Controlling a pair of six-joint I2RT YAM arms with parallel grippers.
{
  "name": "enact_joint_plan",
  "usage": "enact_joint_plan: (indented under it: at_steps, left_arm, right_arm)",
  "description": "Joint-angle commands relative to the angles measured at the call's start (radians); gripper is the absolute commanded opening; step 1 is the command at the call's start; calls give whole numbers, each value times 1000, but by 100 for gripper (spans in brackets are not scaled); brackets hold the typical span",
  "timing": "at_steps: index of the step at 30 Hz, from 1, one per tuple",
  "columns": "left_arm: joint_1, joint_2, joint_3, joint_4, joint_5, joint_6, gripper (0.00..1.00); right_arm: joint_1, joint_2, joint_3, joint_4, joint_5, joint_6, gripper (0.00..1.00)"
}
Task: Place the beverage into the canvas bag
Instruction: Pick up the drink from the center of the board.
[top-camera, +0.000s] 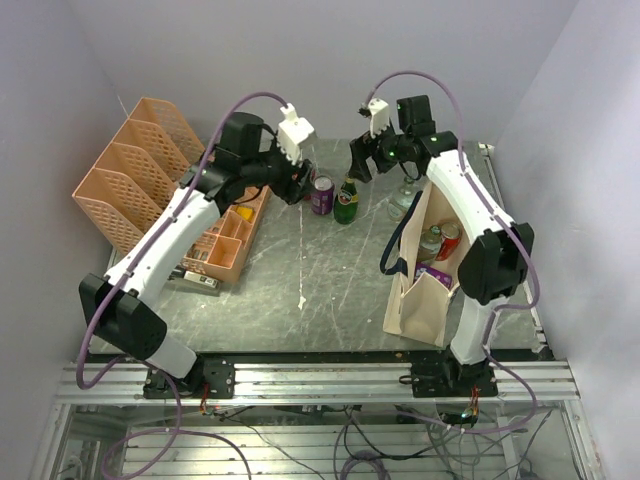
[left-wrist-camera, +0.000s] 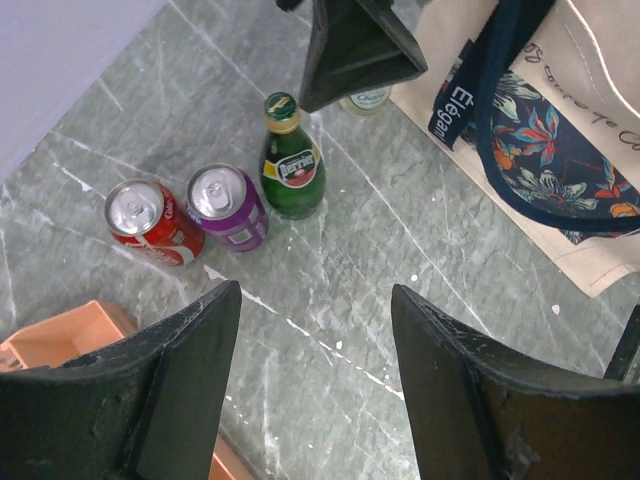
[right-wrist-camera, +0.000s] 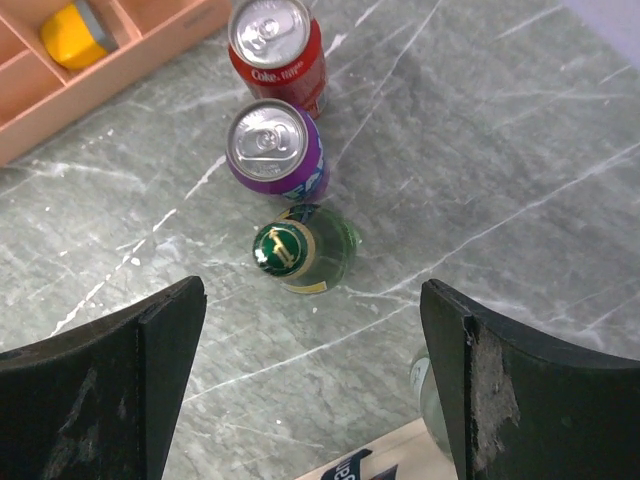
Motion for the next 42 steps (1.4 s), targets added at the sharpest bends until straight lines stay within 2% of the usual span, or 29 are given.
enact_joint_plan:
  at_steps: [1, 9, 22, 26, 28, 30, 31, 38, 42]
  left_arm:
    - [78, -46, -36, 87, 115, -93, 71]
    - [142, -54, -60, 111, 123, -128, 70]
    - [147, -44, -71, 123, 128, -132, 70]
    - [147, -45, -77, 125, 143, -130, 71]
    - [147, -42, -75, 126, 154, -135, 71]
    - [147, -38, -74, 131, 157, -147, 73]
    - [147, -34, -72, 135, 156, -152, 73]
    - [147, -12, -61, 136, 144, -148, 75]
    - [146, -8, -67, 140, 146, -150, 76]
  right_arm:
    - [5, 70, 48, -33, 2, 10, 88]
    - [23, 170, 87, -69, -35, -3, 78]
    - [53, 226, 120, -57, -53, -8, 47]
    - [53, 216, 137, -62, -42, -27, 32]
    - [53, 205, 158, -65, -35, -36, 20]
    - [52, 190, 183, -67, -29, -44, 3]
    - [51, 178, 193, -65, -25, -46, 0]
    - [48, 59, 279, -107, -29, -85, 0]
    - [43, -34, 268, -117, -6, -101, 0]
